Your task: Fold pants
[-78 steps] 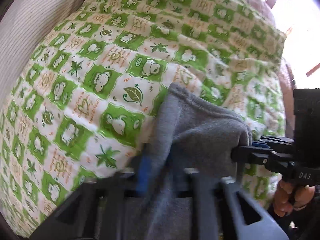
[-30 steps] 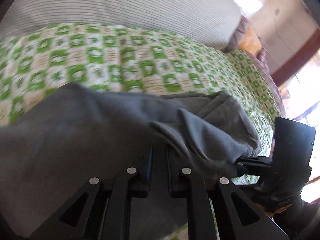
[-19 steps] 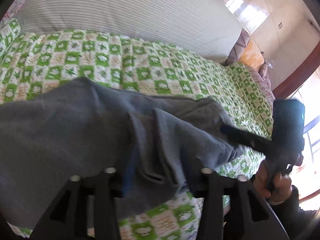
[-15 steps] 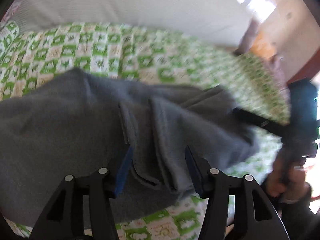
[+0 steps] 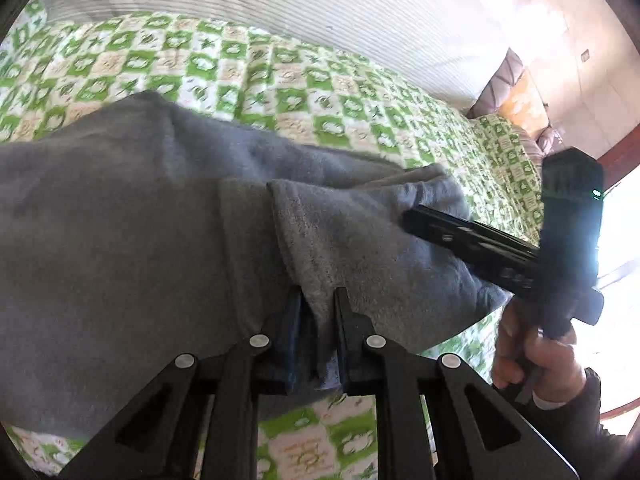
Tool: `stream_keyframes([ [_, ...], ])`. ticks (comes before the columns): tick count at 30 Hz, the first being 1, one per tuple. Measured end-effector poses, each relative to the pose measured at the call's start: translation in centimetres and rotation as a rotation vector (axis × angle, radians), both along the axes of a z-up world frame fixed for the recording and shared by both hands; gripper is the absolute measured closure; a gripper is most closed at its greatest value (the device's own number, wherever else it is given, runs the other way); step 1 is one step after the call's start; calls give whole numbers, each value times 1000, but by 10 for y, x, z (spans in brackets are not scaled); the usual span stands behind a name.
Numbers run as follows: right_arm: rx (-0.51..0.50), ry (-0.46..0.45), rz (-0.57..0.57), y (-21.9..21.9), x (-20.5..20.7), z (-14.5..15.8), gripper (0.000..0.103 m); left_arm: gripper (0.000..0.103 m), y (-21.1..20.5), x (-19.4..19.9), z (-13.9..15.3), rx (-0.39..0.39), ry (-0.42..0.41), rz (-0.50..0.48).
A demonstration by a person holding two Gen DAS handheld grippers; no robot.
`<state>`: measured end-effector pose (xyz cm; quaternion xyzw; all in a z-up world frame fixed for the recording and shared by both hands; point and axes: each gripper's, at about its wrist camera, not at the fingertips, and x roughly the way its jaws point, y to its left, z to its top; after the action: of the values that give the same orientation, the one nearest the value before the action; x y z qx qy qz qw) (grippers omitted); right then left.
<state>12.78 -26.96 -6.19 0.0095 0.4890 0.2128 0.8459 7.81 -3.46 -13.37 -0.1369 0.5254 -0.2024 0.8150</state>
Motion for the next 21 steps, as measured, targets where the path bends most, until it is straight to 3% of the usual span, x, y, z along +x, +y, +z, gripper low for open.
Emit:
stream_keyframes([
  [2, -26, 35, 23, 13, 4, -18, 72, 89, 1, -3, -16, 22, 30, 3],
  [4, -50, 40, 28, 20, 5, -32, 72, 89, 4, -3, -29, -6, 60, 26],
  [6, -73, 30, 39, 28, 4, -27, 70, 89, 12, -3, -34, -57, 75, 61],
  [11, 50, 46, 131, 43, -7, -10, 70, 85, 23, 0, -35, -60, 76, 97],
  [15, -8, 137, 150, 65, -1, -42, 70, 84, 25, -10, -29, -39, 64, 95],
  [21, 37, 118, 179, 87, 1, -17, 69, 85, 71, -38, -15, -47, 28, 194],
])
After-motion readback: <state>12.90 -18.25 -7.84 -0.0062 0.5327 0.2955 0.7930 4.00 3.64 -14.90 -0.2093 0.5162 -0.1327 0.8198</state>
